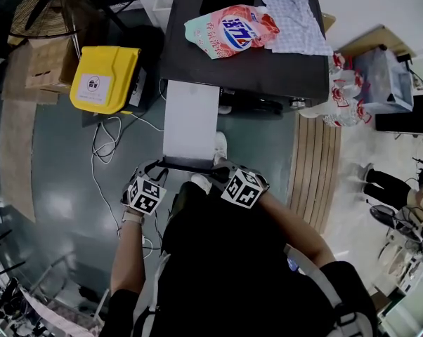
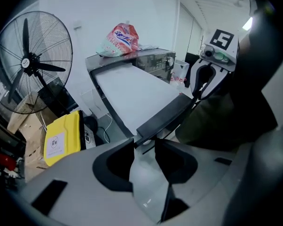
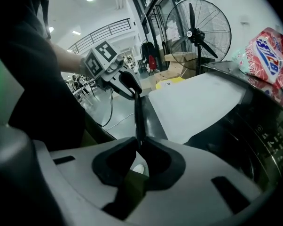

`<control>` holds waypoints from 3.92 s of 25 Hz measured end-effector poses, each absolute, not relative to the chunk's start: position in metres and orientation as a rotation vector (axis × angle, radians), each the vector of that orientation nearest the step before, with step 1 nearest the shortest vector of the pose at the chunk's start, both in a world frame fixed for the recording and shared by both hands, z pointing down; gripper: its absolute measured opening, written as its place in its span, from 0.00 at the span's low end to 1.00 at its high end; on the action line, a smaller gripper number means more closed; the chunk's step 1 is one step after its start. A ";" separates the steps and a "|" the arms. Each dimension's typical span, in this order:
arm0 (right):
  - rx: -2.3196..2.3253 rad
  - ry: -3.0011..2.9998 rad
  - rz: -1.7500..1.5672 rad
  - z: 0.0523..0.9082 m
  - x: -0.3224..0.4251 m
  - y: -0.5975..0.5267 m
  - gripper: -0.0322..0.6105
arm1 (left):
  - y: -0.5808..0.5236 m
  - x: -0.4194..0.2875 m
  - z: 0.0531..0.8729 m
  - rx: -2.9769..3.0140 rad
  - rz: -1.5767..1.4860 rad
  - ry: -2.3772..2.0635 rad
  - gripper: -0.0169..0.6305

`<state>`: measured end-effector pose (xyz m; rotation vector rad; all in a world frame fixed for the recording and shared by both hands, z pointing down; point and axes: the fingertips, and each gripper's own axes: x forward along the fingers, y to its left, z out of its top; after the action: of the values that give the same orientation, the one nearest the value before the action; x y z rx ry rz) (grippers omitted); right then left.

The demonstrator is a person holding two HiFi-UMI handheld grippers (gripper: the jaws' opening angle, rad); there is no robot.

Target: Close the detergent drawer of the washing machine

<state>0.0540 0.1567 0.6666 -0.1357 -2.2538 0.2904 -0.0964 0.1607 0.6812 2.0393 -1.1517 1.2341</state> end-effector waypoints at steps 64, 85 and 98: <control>-0.342 -2.300 0.182 0.647 0.019 0.028 0.14 | 0.030 -0.118 0.663 1.964 1.159 -1.202 0.23; 0.078 -2.232 0.341 0.649 0.020 0.023 0.17 | 0.033 -0.119 0.661 2.170 1.116 -1.000 0.20; 0.432 -2.121 0.274 0.657 0.026 0.019 0.23 | 0.031 -0.117 0.664 2.308 1.125 -0.941 0.20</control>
<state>0.0262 0.0193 0.6565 0.4319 -2.1214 0.2743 -0.1173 0.0311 0.6643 2.3085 -0.9410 1.1251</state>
